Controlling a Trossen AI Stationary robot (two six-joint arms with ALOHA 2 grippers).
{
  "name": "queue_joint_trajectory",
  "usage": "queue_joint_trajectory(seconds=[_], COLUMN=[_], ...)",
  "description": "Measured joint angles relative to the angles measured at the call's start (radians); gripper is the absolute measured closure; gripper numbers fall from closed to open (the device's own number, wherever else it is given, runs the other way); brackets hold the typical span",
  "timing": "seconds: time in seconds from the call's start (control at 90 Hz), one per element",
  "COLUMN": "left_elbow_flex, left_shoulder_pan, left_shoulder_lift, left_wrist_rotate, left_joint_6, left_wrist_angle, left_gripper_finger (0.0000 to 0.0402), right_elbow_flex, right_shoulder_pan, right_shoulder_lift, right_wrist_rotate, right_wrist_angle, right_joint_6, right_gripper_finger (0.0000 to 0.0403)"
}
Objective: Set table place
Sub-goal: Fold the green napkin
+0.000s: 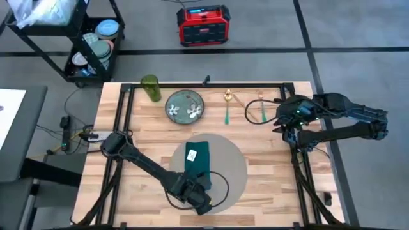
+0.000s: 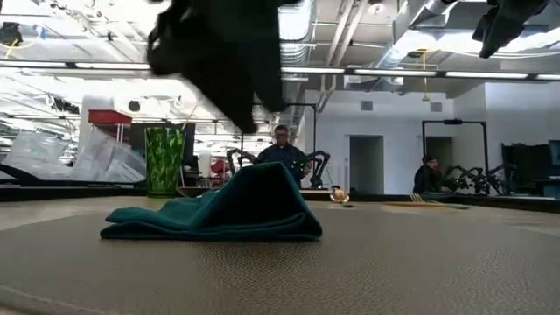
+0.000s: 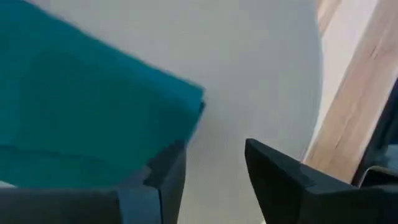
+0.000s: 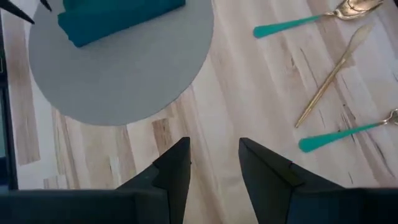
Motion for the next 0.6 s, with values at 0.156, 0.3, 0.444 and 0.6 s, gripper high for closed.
queue_joint_trajectory(seconds=[0.156,0.3,0.444,0.6], left_elbow_flex=[0.002,-0.001,-0.003,-0.001], left_shoulder_pan=[-0.002,-0.01,-0.012,-0.012], left_shoulder_lift=[0.006,0.017,0.033,0.027], left_wrist_rotate=[-0.011,-0.063,-0.064,-0.125], left_joint_6=[-0.036,-0.07,-0.076,-0.09], left_wrist_angle=[-0.028,-0.068,-0.06,-0.077], left_gripper_finger=[0.0251,0.0251,0.0251,0.0251], right_elbow_flex=[0.0,0.0,0.0,0.0], right_shoulder_pan=[0.0,0.0,0.0,0.0], right_shoulder_lift=[-0.002,-0.002,-0.002,-0.002], right_wrist_rotate=[0.0,0.001,0.001,0.002], right_wrist_angle=[-0.006,-0.005,-0.006,-0.006], right_joint_6=[0.008,0.007,0.007,0.007], right_gripper_finger=[0.0278,0.0278,0.0278,0.0278])
